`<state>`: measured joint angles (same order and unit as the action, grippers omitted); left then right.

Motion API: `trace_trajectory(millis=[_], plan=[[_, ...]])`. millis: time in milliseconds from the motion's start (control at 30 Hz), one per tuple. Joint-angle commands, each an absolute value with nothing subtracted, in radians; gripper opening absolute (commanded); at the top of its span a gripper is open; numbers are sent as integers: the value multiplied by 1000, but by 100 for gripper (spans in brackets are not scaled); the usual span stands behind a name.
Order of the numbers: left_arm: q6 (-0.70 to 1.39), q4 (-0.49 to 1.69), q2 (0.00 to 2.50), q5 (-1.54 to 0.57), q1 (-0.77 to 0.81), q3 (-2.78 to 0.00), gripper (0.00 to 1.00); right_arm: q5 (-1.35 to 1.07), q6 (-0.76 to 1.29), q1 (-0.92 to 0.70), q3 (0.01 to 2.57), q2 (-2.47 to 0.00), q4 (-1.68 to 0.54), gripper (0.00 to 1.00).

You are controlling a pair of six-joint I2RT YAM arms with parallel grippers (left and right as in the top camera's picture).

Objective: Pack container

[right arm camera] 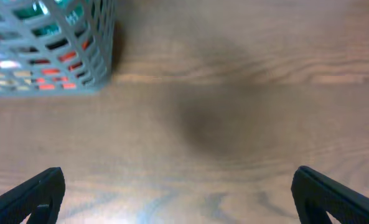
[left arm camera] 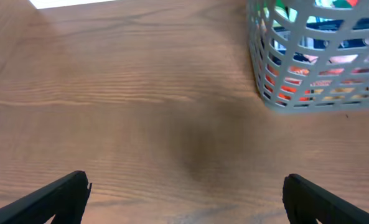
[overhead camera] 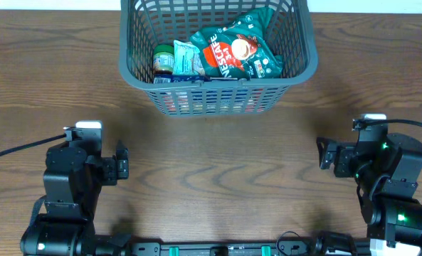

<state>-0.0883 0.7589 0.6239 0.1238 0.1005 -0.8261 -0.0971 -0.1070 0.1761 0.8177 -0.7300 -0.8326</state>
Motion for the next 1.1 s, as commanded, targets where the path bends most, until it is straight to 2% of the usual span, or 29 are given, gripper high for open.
trace_trajectory(millis=[0,633,700,800,1067], plan=[[-54,758,626,151,96,-824,98,-102,-121,169,811,-727,-855,99],[-54,758,630,151,97,-824,99,-101,-121,163,811,-710,-893,99],[-54,758,630,151,96,-824,99,-8,-122,162,811,-692,-894,99],[-54,758,630,151,96,-824,98,98,-121,140,811,-630,-921,99],[-54,758,630,151,96,-824,99,85,-120,-2,811,-372,-1000,99]])
